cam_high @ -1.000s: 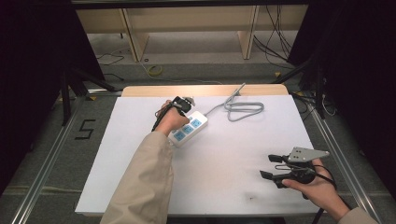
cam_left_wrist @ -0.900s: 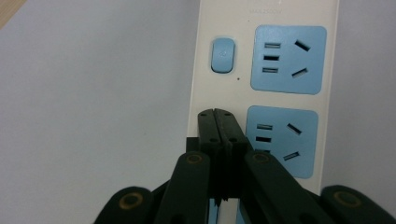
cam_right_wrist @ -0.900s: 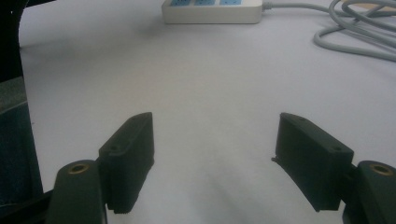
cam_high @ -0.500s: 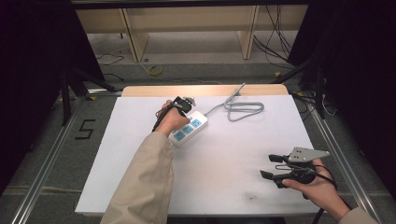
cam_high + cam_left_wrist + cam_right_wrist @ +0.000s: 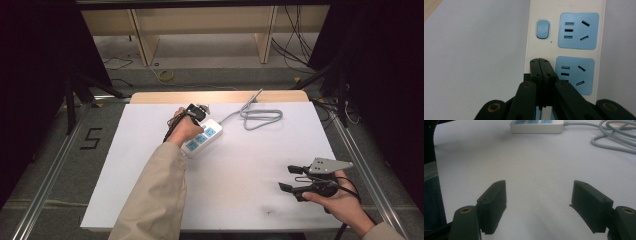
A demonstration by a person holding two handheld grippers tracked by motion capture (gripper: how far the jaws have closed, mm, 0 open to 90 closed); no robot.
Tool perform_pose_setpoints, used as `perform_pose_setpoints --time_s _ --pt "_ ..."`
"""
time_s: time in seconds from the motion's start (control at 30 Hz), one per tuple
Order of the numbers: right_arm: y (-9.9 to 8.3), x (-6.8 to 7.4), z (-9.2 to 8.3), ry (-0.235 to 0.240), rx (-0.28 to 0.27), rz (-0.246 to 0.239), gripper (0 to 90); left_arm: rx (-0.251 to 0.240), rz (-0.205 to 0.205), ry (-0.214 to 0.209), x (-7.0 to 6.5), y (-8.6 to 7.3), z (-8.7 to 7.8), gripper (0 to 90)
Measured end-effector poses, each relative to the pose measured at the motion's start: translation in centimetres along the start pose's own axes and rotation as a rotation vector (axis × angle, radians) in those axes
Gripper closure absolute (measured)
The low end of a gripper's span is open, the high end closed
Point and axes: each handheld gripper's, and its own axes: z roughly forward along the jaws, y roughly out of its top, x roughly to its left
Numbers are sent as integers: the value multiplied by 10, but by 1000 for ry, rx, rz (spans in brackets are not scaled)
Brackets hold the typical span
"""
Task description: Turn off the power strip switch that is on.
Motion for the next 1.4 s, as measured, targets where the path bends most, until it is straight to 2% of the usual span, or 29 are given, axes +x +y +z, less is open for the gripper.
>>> perform_pose_setpoints --time_s 0.37,0.87,0.93,0.97,1.03,1.07,1.13,1.3,1.4 --pt "0 -1 0 -1 -2 -1 286 -5 -2 -6 1 0 0 900" --pt "0 -1 0 -2 -2 -1 287 -8 9 7 -1 -1 0 900" --pt "0 -1 -1 -3 -3 0 286 -13 12 19 0 -1 -2 900" --pt "0 -1 -1 -3 -3 0 286 -27 4 19 1 -1 -4 899" --pt "0 -1 -1 -5 -3 5 287 -38 -18 -8 3 -2 -5 899" --pt "0 -1 -1 -5 -3 5 286 -33 -10 -4 4 -3 -4 899" --pt "0 -1 -1 -6 -2 5 287 -52 -31 -4 4 -5 -4 899" --pt "0 -2 -1 -4 -4 7 286 -68 -32 -1 6 -7 -7 898" --pt "0 -1 -1 -4 -4 7 286 -88 -53 5 7 -8 -10 897"
